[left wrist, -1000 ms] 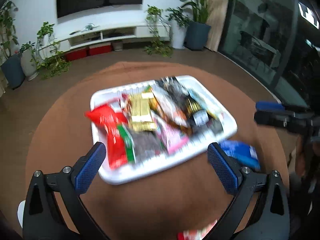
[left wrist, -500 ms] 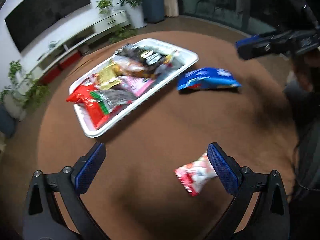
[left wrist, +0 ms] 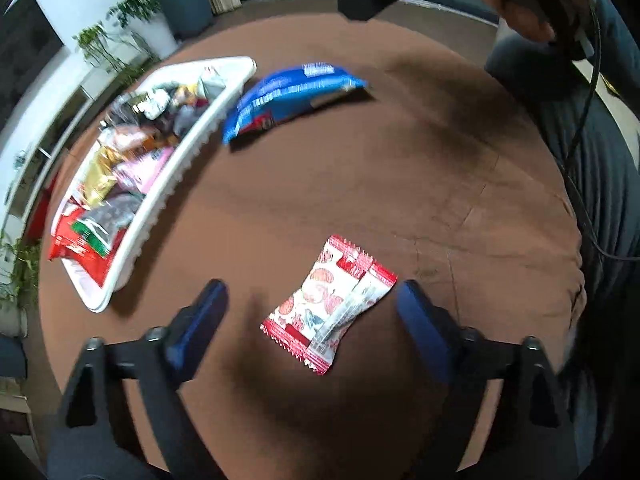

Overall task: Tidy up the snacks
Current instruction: 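Grasp the red-and-white candy packet with the left tool while the right tool grasps the blue cake bar, then lift the candy packet and blue cake bar and carry them over the tray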

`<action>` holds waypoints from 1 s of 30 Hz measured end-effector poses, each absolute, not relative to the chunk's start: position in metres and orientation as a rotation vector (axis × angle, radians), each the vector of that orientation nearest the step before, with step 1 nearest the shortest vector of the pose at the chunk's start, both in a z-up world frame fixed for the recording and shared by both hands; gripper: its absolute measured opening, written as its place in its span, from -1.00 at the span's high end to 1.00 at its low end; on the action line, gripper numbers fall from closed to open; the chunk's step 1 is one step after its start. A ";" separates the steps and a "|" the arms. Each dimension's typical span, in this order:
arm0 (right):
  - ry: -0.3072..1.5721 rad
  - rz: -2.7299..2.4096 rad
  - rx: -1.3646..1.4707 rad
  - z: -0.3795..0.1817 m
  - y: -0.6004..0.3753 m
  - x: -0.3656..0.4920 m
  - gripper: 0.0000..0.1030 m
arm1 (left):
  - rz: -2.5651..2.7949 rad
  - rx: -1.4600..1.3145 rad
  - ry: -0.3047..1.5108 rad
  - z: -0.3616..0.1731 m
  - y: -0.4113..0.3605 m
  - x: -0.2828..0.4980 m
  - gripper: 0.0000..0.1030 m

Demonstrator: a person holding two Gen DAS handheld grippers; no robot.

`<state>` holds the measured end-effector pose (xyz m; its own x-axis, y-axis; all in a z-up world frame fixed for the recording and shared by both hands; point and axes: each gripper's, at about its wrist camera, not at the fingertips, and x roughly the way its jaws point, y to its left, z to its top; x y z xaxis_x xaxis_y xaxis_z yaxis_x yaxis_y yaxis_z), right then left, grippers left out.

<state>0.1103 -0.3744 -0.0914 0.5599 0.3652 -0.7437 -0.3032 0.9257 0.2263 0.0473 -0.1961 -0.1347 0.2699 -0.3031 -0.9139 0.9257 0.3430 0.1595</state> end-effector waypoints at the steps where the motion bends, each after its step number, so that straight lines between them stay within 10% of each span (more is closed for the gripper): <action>1: 0.903 0.399 0.068 -0.094 -0.375 0.112 -0.72 | -0.974 0.830 0.946 -0.137 -0.196 0.050 -0.45; 30: 1.002 0.549 -0.161 -0.132 -0.350 0.152 -0.72 | -0.970 0.701 1.095 -0.139 -0.181 0.057 0.26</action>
